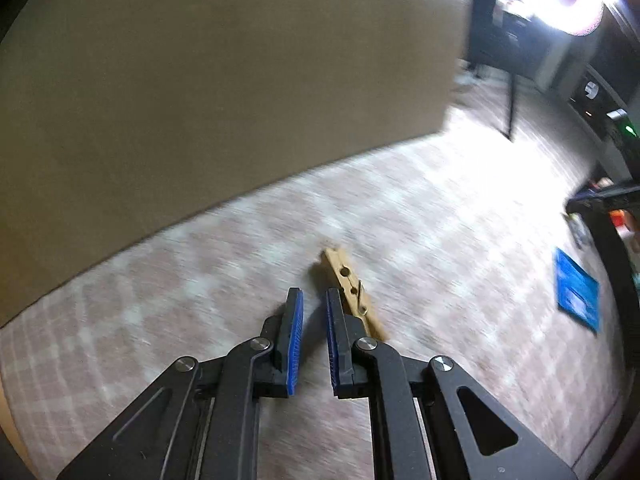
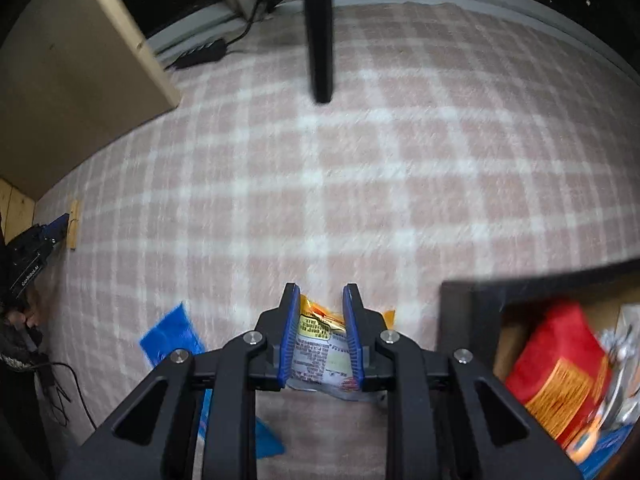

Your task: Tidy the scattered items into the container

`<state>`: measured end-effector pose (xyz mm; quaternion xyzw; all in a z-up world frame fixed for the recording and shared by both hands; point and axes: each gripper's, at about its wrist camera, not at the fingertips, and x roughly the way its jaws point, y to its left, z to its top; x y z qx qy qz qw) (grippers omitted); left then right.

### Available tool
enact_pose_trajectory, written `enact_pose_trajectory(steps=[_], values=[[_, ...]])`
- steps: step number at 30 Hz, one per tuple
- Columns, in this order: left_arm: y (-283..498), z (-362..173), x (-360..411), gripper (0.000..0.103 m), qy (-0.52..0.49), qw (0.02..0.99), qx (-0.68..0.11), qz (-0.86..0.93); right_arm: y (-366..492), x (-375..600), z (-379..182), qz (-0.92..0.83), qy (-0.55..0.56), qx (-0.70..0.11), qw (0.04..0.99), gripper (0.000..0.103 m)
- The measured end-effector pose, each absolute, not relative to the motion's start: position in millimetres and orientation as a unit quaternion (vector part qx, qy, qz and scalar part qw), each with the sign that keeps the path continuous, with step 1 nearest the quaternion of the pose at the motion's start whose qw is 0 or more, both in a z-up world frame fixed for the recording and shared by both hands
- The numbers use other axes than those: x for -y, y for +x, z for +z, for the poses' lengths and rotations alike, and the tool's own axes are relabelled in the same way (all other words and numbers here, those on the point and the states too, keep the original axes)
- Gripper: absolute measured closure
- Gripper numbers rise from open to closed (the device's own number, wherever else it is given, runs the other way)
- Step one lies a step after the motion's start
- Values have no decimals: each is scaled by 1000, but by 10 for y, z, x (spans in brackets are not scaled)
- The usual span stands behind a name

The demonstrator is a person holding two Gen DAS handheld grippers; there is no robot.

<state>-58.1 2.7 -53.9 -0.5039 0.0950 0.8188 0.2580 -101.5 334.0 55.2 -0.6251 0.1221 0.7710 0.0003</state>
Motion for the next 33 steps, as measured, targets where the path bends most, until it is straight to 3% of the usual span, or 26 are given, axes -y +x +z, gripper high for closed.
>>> enact_pose_trajectory(steps=[9,13,16,18,20,22,23,30,33], values=[[518,-618,-543,90,-500,332,-134,789,-304,-2922,637,770,-614,-164,-63,71],[-369,-357,-692,87,-504,354,-139,775,37,-2759,655,744,-622,-192,-147,70],[-484,-157,-473,86,-499,321,-130,794,240,-2889,862,789,-587,-147,-113,69],[-596,-98,-342,87,-496,289,-99,813,209,-3096,906,806,-570,-133,-91,62],[-762,-63,-258,80,-498,261,-72,824,203,-3251,889,801,-571,-156,-91,54],[-908,-54,-197,63,-504,240,-46,828,145,-3204,878,801,-570,-163,-86,42],[-980,-69,-193,61,-508,233,-34,828,140,-3135,878,801,-573,-156,-78,38],[-1285,-110,-398,60,-525,200,-38,826,59,-2834,766,789,-596,-140,-41,37],[-1344,-146,-464,60,-529,196,-49,824,31,-2813,778,791,-594,-145,-31,31]])
